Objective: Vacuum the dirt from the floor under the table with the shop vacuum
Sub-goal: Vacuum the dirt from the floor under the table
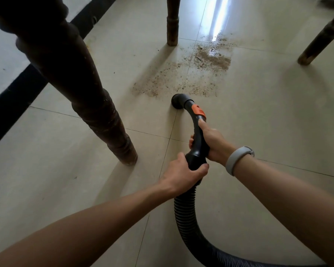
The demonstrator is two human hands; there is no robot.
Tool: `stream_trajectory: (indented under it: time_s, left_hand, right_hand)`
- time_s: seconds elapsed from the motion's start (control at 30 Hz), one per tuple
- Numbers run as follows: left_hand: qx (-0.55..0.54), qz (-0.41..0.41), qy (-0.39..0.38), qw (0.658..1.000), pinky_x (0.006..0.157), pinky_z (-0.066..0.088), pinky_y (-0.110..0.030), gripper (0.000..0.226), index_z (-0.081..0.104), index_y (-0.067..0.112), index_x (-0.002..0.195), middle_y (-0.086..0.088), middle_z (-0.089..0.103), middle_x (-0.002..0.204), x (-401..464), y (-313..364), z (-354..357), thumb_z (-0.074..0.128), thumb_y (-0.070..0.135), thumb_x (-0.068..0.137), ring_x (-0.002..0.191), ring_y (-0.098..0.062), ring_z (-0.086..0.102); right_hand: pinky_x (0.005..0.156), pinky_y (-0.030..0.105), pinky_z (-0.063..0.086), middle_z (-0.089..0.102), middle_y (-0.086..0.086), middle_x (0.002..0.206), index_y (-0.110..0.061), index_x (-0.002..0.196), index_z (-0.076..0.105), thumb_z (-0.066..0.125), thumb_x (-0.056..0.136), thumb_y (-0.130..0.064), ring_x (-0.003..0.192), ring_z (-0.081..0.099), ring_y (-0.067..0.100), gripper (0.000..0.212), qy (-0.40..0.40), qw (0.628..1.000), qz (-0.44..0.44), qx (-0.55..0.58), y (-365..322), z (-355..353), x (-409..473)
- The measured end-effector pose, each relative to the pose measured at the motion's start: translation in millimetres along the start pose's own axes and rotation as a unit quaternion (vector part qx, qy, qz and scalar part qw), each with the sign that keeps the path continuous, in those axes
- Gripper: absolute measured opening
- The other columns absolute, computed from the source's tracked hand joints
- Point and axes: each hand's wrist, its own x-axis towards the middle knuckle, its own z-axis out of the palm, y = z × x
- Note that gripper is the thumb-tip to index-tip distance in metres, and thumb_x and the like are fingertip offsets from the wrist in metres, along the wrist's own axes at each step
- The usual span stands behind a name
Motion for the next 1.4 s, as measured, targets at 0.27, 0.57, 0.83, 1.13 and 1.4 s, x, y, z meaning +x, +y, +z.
stream_trajectory:
  time_s: [0.27,0.57,0.83,1.13,1.4]
  left_hand:
    - [-0.005,-0.009,0.016,1.000,0.060,0.051,-0.022,0.047,0.044,0.014,0.115,0.001,0.058,0.088,6,-6,-26,0.059,0.048,0.086,0.076,-0.009,0.059]
    - [-0.002,-0.010,0.018,1.000,0.055,0.045,-0.018,0.046,0.043,0.014,0.115,0.003,0.056,0.087,4,-11,-33,0.057,0.048,0.087,0.074,-0.007,0.056]
    - [-0.005,0.003,0.038,0.999,0.052,0.043,-0.018,0.024,0.046,0.022,0.088,0.005,0.057,0.074,13,-2,-50,0.056,0.044,0.090,0.065,-0.006,0.056]
    - [-0.011,0.006,0.055,0.998,0.059,0.051,-0.023,0.023,0.051,0.022,0.089,0.003,0.062,0.075,16,-6,-59,0.057,0.044,0.088,0.068,-0.010,0.062]
    - [-0.018,-0.024,0.055,0.998,0.072,0.056,-0.030,0.051,0.043,0.013,0.120,-0.005,0.061,0.097,12,-17,-52,0.058,0.049,0.086,0.086,-0.016,0.063]
  right_hand:
    - [0.061,0.034,0.054,0.052,0.010,0.073,-0.005,0.114,0.042,0.052,0.096,-0.024,0.059,0.056,0.021,0.028,0.019,0.993,-0.043,-0.112,5,32,8]
    - [0.056,0.032,0.050,0.053,0.010,0.073,-0.006,0.114,0.041,0.049,0.097,-0.026,0.060,0.056,0.021,0.028,0.021,0.989,-0.034,-0.142,4,43,8]
    - [0.059,0.034,0.051,0.053,0.011,0.074,-0.004,0.114,0.042,0.048,0.098,-0.029,0.060,0.056,0.021,0.030,0.015,0.986,-0.031,-0.166,-11,62,17]
    - [0.056,0.031,0.049,0.053,0.010,0.078,-0.004,0.110,0.041,0.047,0.098,-0.028,0.062,0.057,0.020,0.027,0.006,0.983,-0.030,-0.179,-13,73,21]
    - [0.055,0.031,0.050,0.051,0.010,0.077,-0.007,0.111,0.039,0.047,0.098,-0.027,0.059,0.055,0.019,0.025,-0.012,0.983,-0.019,-0.183,-3,76,15]
